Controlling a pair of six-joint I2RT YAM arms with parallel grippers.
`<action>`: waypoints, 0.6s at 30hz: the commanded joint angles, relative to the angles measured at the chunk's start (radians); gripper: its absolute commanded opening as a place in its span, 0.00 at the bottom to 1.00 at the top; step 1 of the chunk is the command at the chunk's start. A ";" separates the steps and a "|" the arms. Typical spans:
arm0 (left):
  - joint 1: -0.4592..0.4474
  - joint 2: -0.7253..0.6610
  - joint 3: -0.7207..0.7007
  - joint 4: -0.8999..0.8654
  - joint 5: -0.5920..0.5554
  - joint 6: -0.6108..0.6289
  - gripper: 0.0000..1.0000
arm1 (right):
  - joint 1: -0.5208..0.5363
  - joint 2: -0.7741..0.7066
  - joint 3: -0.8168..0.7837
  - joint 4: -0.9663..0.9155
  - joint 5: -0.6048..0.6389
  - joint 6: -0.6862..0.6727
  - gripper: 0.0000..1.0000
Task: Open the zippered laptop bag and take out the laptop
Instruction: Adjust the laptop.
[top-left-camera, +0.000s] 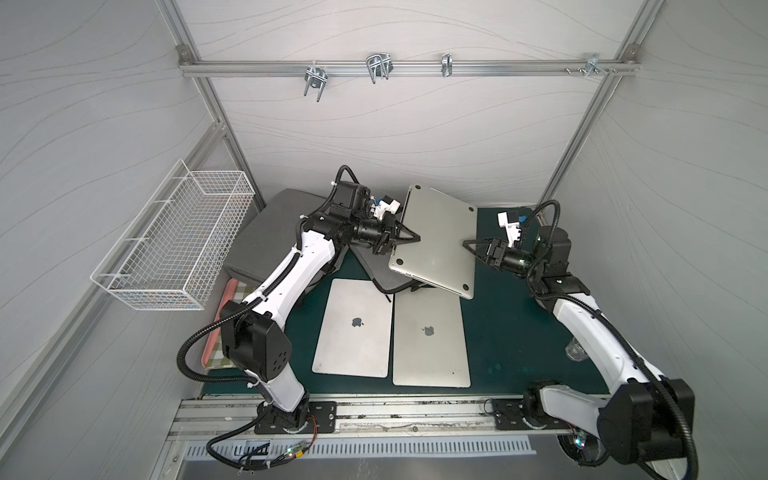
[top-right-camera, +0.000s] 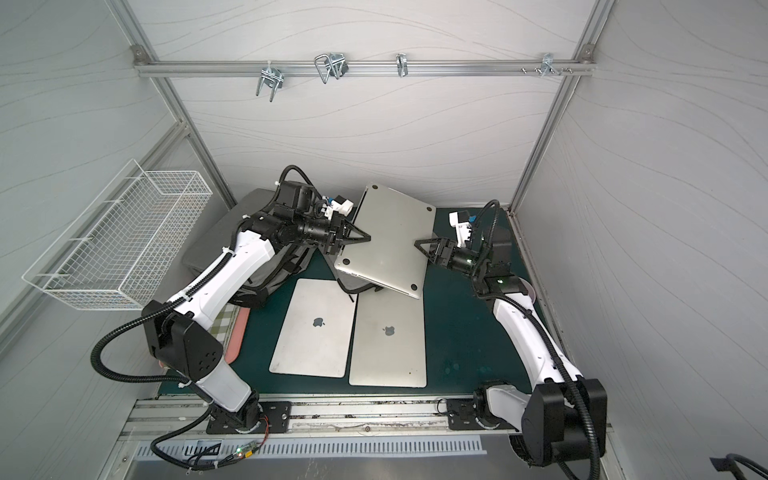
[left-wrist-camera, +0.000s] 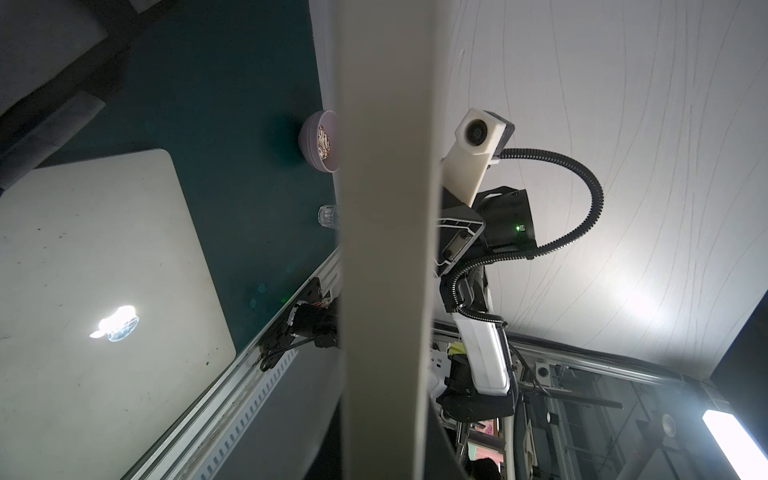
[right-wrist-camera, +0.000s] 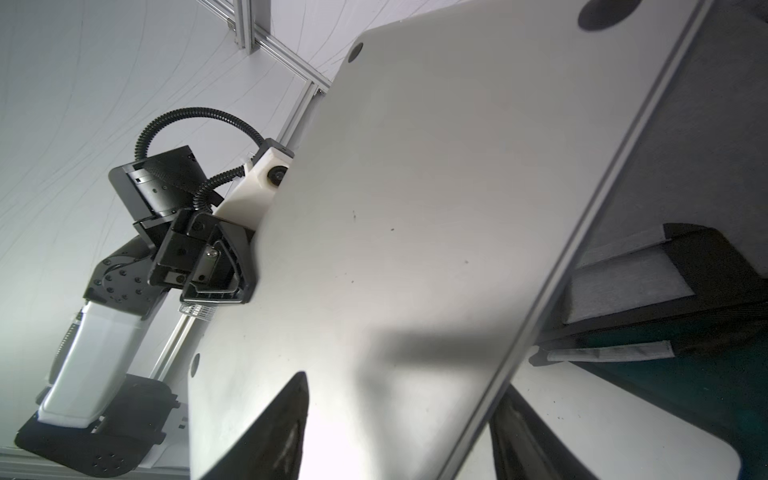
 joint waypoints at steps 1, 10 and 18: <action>-0.004 -0.064 0.037 0.025 0.000 0.051 0.00 | -0.002 -0.040 0.052 -0.049 0.030 -0.112 0.70; -0.012 -0.058 0.149 -0.227 -0.166 0.269 0.00 | -0.004 -0.067 0.077 -0.175 0.123 -0.227 0.76; -0.073 -0.023 0.291 -0.440 -0.444 0.465 0.00 | 0.024 -0.010 0.132 -0.183 0.191 0.012 0.76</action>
